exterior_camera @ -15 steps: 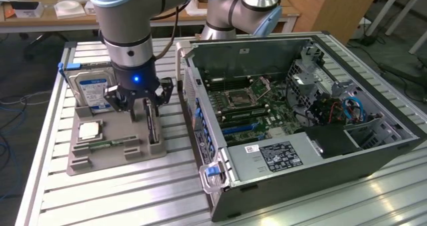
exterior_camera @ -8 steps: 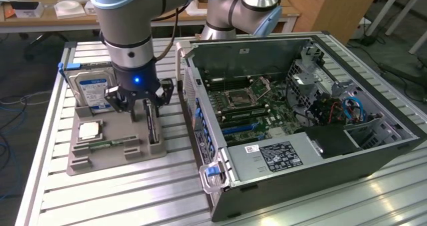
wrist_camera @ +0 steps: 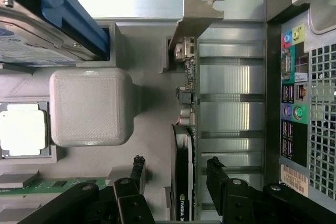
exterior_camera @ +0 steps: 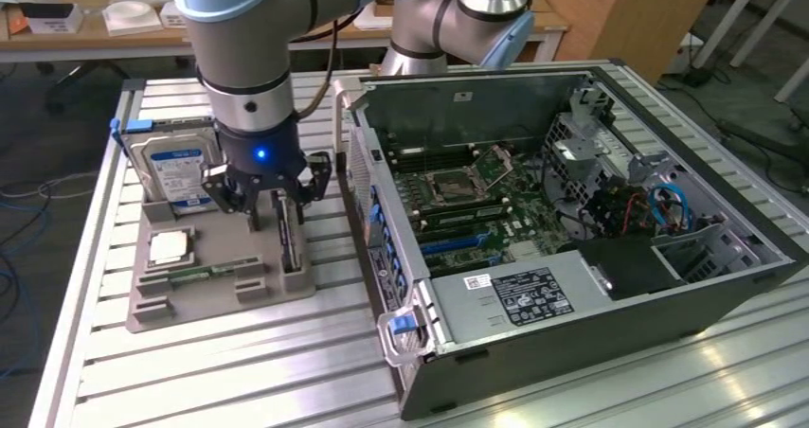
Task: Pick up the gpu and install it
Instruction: 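Pick up the gpu and move the gpu toward the slot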
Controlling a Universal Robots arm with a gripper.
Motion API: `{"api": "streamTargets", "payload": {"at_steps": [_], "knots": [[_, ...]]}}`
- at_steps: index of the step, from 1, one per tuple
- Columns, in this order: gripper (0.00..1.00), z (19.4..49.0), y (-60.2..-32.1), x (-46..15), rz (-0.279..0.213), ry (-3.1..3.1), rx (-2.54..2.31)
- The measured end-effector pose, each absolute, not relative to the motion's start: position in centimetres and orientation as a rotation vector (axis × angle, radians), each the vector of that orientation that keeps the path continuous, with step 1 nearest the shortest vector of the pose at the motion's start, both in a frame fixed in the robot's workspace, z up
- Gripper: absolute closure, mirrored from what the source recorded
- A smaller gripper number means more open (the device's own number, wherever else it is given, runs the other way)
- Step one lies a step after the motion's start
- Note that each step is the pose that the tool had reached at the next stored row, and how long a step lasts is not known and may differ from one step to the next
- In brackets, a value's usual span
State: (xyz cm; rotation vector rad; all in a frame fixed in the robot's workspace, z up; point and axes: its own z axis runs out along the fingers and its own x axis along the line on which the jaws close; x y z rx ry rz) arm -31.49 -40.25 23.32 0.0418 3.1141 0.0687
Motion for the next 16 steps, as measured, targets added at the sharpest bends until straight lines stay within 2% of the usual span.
{"api": "streamTargets", "payload": {"at_steps": [16], "knots": [[0.41,23.01,-40.13,-31.13,0.068,3.113,0.062]]}}
